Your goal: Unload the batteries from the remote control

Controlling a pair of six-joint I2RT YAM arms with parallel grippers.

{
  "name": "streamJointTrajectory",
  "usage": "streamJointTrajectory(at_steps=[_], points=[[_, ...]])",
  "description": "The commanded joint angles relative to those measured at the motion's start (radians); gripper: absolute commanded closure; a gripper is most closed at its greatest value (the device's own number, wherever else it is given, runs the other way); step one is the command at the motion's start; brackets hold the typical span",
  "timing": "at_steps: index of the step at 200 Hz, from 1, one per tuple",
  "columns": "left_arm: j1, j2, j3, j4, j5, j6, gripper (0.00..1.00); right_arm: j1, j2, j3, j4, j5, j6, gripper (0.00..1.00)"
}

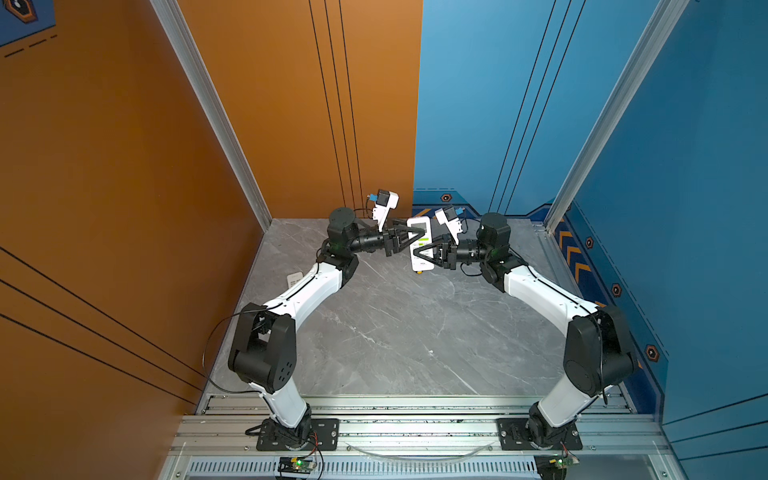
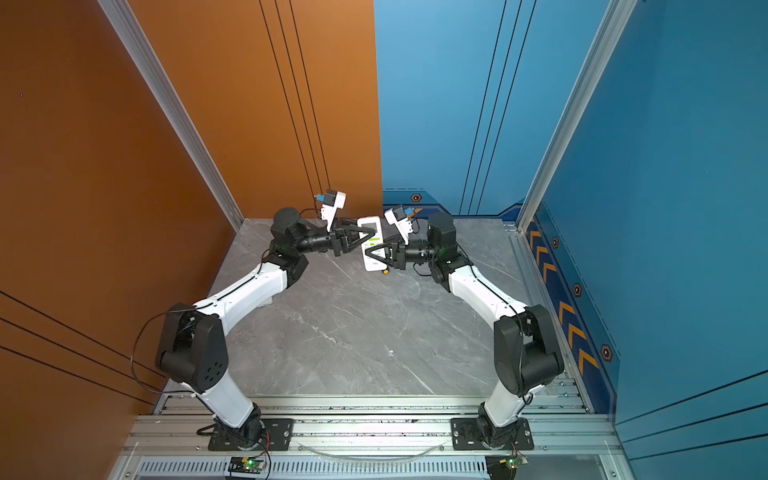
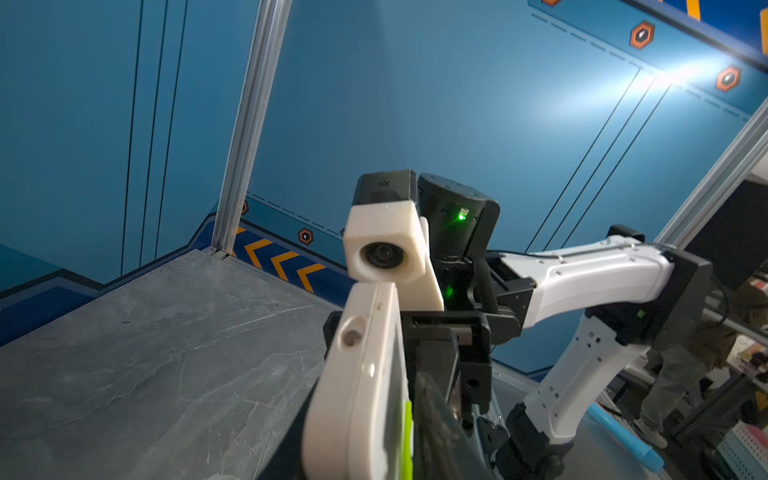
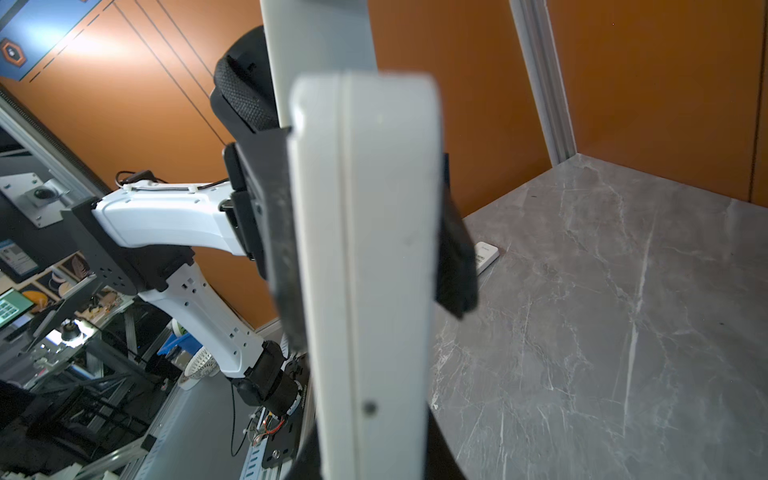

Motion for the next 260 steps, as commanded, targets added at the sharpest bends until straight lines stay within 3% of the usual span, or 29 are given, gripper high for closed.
streamJointTrajectory(at_steps=[1, 9, 20, 28, 40, 50, 54, 60, 65, 73, 82, 98, 117, 137, 170, 187, 205, 250, 260], points=[[0.019, 0.026, 0.013, 0.157, -0.07, -0.118, 0.35, 0.009, -0.032, 0.043, -0.047, 0.053, 0.018, 1.0], [0.039, 0.028, -0.002, 0.237, -0.118, -0.193, 0.24, 0.007, -0.033, 0.05, -0.063, 0.066, 0.013, 1.0], [0.083, 0.011, -0.032, 0.308, -0.218, -0.302, 0.18, 0.002, -0.043, 0.073, -0.174, 0.129, -0.071, 1.0], [0.117, -0.019, -0.046, 0.299, -0.299, -0.377, 0.01, 0.002, -0.064, 0.108, -0.358, 0.251, -0.216, 1.0], [0.152, -0.081, -0.053, 0.227, -0.358, -0.435, 0.02, 0.023, -0.087, 0.148, -0.568, 0.457, -0.422, 1.0], [0.147, -0.144, -0.034, 0.004, -0.385, -0.396, 0.02, 0.061, -0.089, 0.183, -0.69, 0.656, -0.579, 1.0], [0.139, -0.168, -0.003, -0.128, -0.404, -0.351, 0.02, 0.087, -0.088, 0.195, -0.719, 0.787, -0.638, 1.0], [0.124, -0.194, 0.066, -0.459, -0.472, -0.281, 0.02, 0.13, -0.079, 0.202, -0.739, 0.996, -0.736, 1.0], [0.104, -0.202, 0.14, -0.714, -0.536, -0.219, 0.02, 0.149, -0.074, 0.198, -0.737, 1.094, -0.794, 1.0], [0.079, -0.188, 0.26, -0.999, -0.614, -0.139, 0.02, 0.188, -0.062, 0.174, -0.672, 1.299, -0.899, 1.0], [0.062, -0.175, 0.333, -1.192, -0.685, -0.17, 0.02, 0.23, -0.042, 0.115, -0.51, 1.592, -1.037, 1.0], [0.065, -0.181, 0.305, -1.274, -0.672, -0.368, 0.02, 0.258, -0.016, 0.026, -0.218, 1.808, -1.237, 1.0], [0.041, -0.215, 0.228, -1.249, -0.686, -0.508, 0.02, 0.29, 0.009, -0.053, 0.043, 1.855, -1.386, 1.0], [-0.005, -0.247, 0.138, -1.092, -0.701, -0.621, 0.02, 0.326, 0.039, -0.079, 0.151, 1.879, -1.45, 1.0], [-0.029, -0.257, -0.023, -0.991, -0.716, -0.777, 0.02, 0.396, 0.046, -0.126, 0.273, 1.865, -1.513, 1.0], [-0.035, -0.243, -0.102, -0.8, -0.7, -0.871, 0.02, 0.426, 0.057, -0.159, 0.337, 1.847, -1.564, 1.0], [-0.042, -0.229, -0.13, -0.744, -0.709, -0.893, 0.02, 0.451, 0.066, -0.185, 0.388, 1.845, -1.599, 1.0], [-0.04, -0.251, -0.246, -0.55, -0.749, -0.932, 0.0, 0.497, 0.046, -0.222, 0.36, 1.837, -1.542, 1.0], [-0.043, -0.242, -0.257, -0.503, -0.739, -0.93, 0.05, 0.507, 0.039, -0.234, 0.36, 1.826, -1.531, 1.0]])
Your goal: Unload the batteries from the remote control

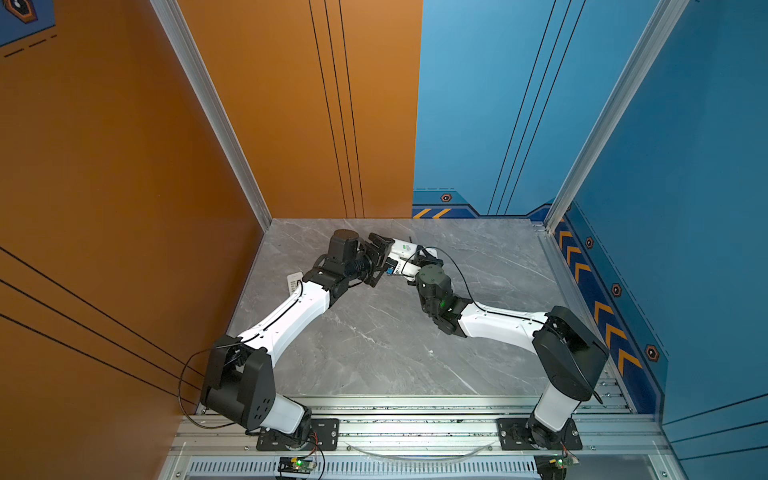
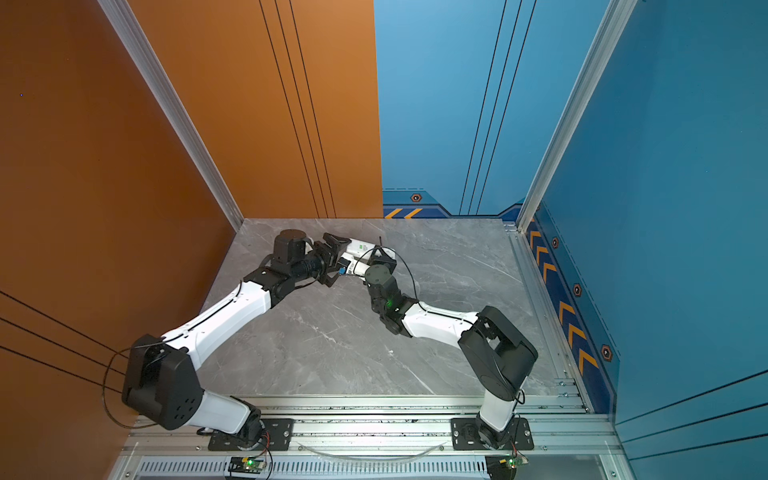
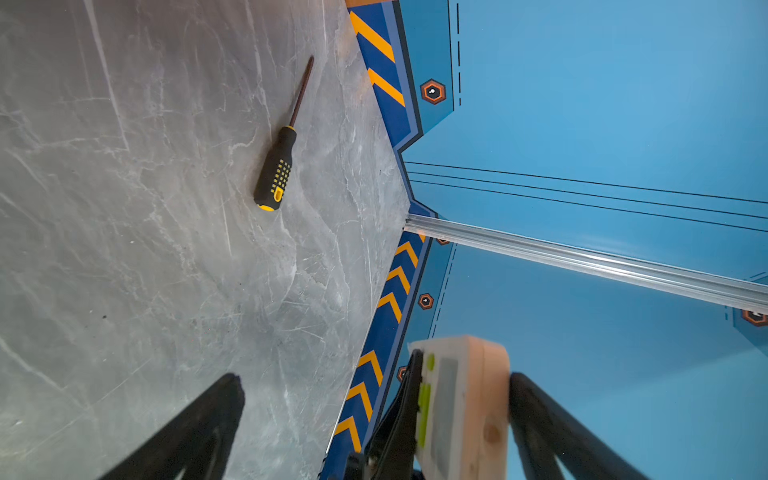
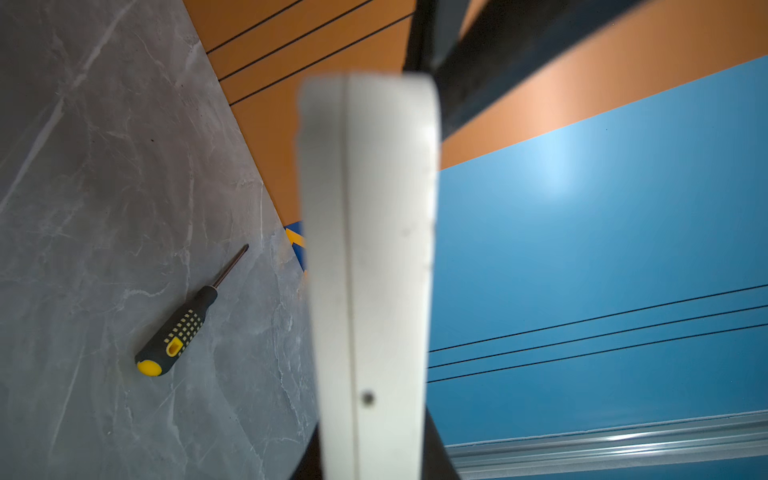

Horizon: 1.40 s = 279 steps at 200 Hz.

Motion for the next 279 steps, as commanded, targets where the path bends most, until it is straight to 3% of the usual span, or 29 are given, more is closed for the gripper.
streamJointTrajectory(at_steps=[1, 51, 97, 114, 136, 144, 148, 152, 169, 190, 214, 245, 279], points=[[-0.008, -0.005, -0.034, 0.173, -0.01, -0.029, 0.06, 0.025, -0.035, -0.027, 0.066, -0.011, 0.026, 1.0], [0.001, 0.003, -0.097, 0.313, 0.037, -0.02, 0.74, 0.025, -0.046, -0.036, 0.015, -0.015, 0.091, 1.0], [-0.001, 0.008, -0.111, 0.382, 0.115, -0.011, 0.88, 0.007, -0.064, -0.03, -0.044, -0.026, 0.156, 1.0], [-0.009, 0.022, -0.107, 0.41, 0.139, -0.019, 0.99, 0.003, -0.072, -0.03, -0.074, -0.038, 0.19, 1.0], [-0.008, 0.03, -0.107, 0.422, 0.159, -0.016, 1.0, 0.002, -0.078, -0.034, -0.08, -0.035, 0.222, 0.83], [0.0, 0.031, -0.106, 0.425, 0.166, -0.013, 1.0, 0.001, -0.084, -0.035, -0.081, -0.027, 0.256, 0.66], [0.003, 0.031, -0.107, 0.424, 0.169, -0.012, 1.0, -0.002, -0.09, -0.036, -0.087, -0.022, 0.28, 0.44], [0.009, 0.031, -0.109, 0.424, 0.17, -0.009, 1.0, -0.005, -0.096, -0.035, -0.096, -0.02, 0.302, 0.33], [0.038, 0.02, -0.126, 0.415, 0.169, 0.013, 1.0, -0.014, -0.149, -0.028, -0.225, -0.035, 0.434, 0.13], [0.081, 0.014, -0.149, 0.408, 0.171, 0.058, 1.0, -0.032, -0.261, -0.024, -0.452, -0.177, 0.663, 0.0], [0.133, 0.025, -0.196, 0.468, 0.179, 0.086, 1.0, -0.079, -0.376, -0.025, -0.647, -0.422, 0.967, 0.0], [0.168, 0.061, -0.254, 0.587, 0.218, 0.158, 1.0, -0.14, -0.454, -0.064, -0.688, -0.656, 1.28, 0.0], [0.169, 0.087, -0.294, 0.684, 0.251, 0.224, 1.0, -0.408, -0.353, -0.03, -0.616, -1.026, 1.844, 0.07]])
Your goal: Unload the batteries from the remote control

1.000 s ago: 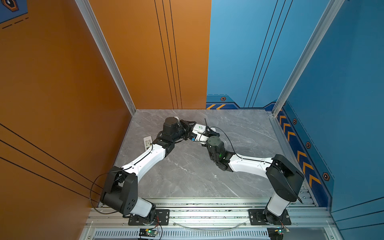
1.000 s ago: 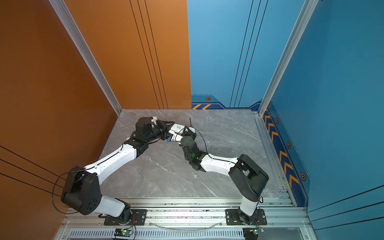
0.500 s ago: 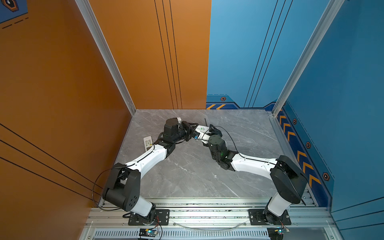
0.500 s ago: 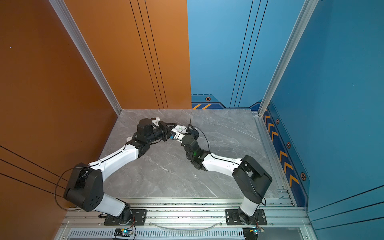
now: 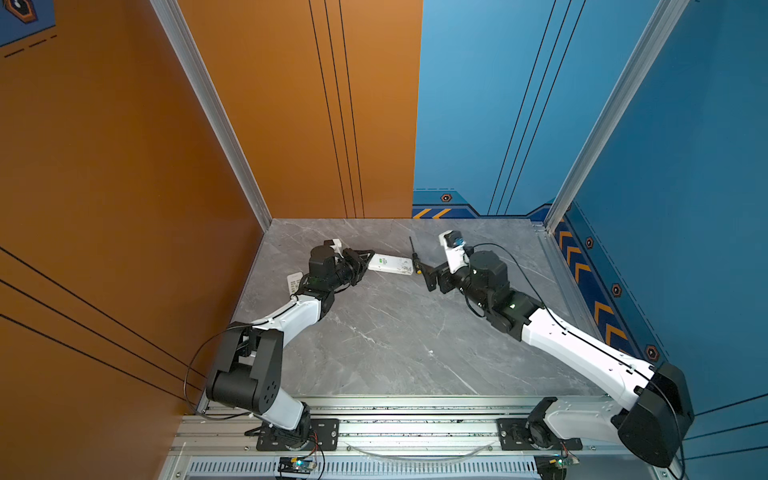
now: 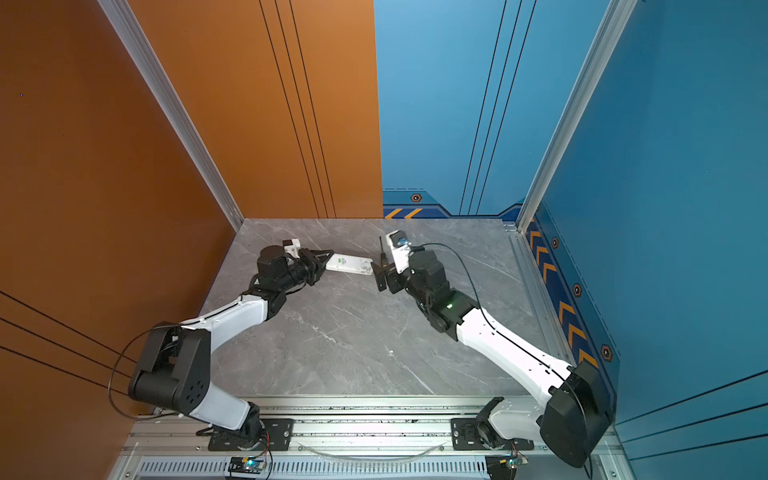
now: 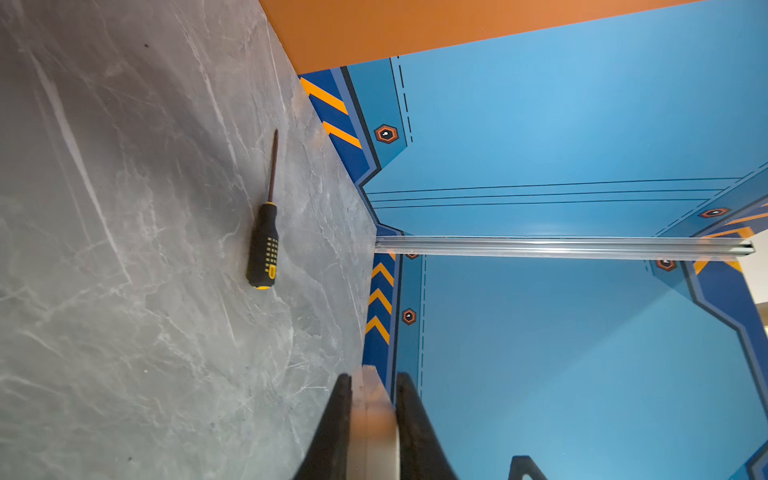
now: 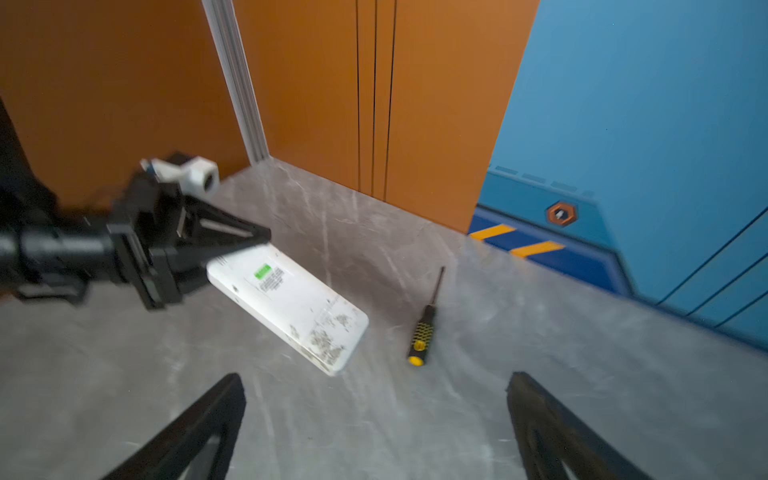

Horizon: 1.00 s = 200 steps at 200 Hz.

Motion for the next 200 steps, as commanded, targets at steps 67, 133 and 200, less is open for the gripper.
streamJointTrajectory(at_steps=[67, 133, 200], points=[[-0.015, -0.029, -0.113, 0.154, 0.041, 0.199, 1.0, -0.112, 0.405, -0.06, 0.432, -0.584, 0.926, 0.28], [-0.014, -0.05, -0.157, 0.158, 0.027, 0.223, 1.0, -0.042, 0.501, -0.078, 0.48, -0.571, 0.927, 0.34], [-0.016, -0.047, -0.162, 0.172, 0.043, 0.218, 1.0, -0.031, 0.539, -0.094, 0.481, -0.551, 0.908, 0.47]])
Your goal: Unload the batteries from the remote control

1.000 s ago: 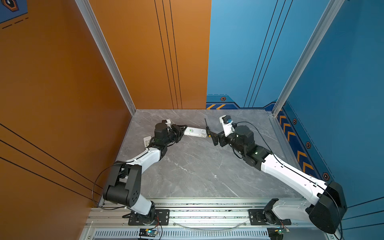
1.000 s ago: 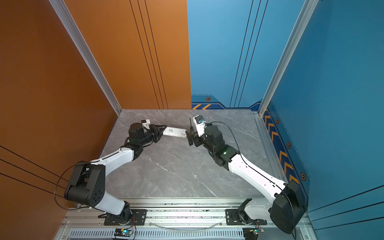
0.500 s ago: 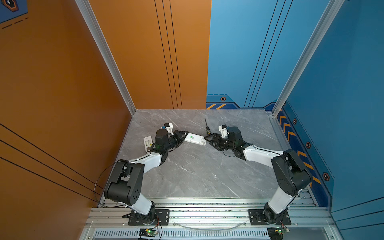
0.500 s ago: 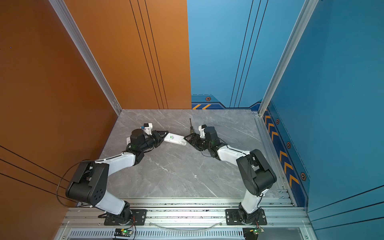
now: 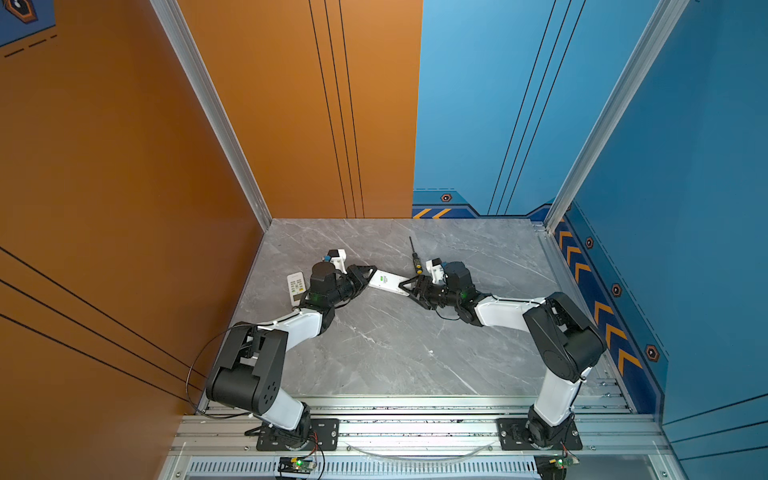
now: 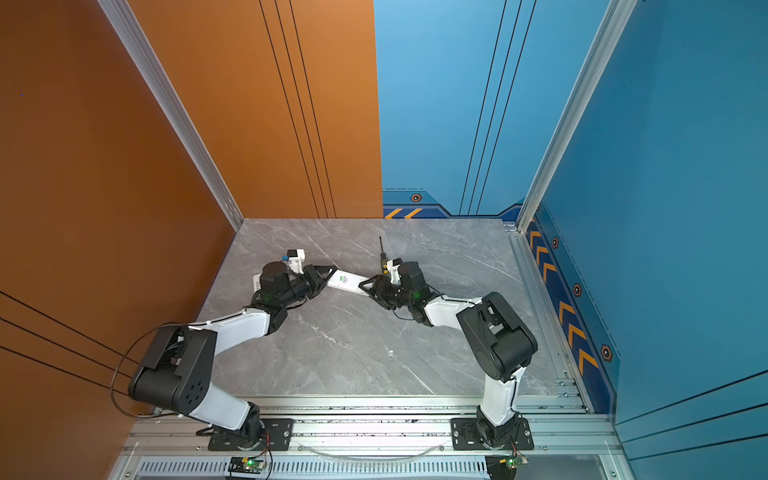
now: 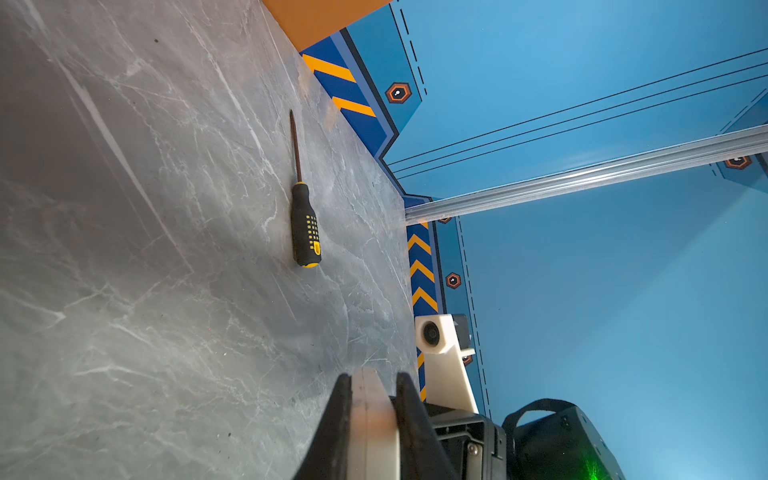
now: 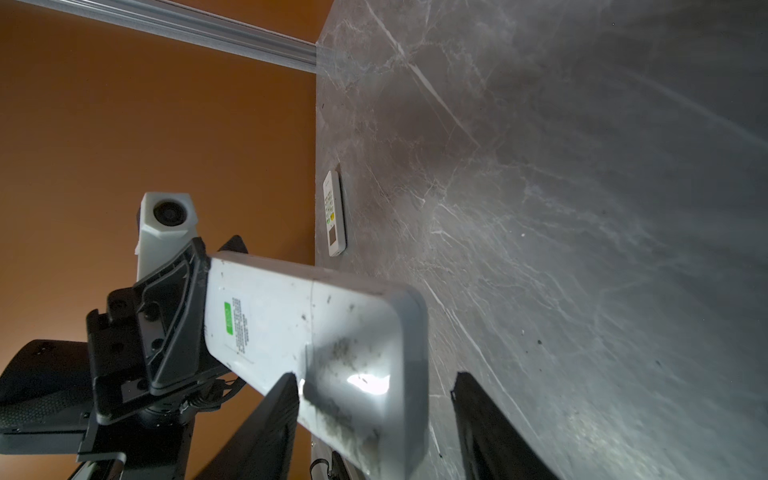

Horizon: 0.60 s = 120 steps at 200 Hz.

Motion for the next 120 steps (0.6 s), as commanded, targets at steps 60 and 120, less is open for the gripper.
streamJointTrajectory(at_steps=[60, 120], points=[[-0.007, 0.0, 0.008, 0.073, 0.037, 0.003, 1.0, 0.003, 0.021, -0.038, 0.057, 0.007, -0.01, 0.62], [-0.004, 0.005, 0.02, 0.073, 0.05, 0.001, 1.0, 0.002, 0.044, -0.043, 0.059, -0.008, -0.014, 0.8]])
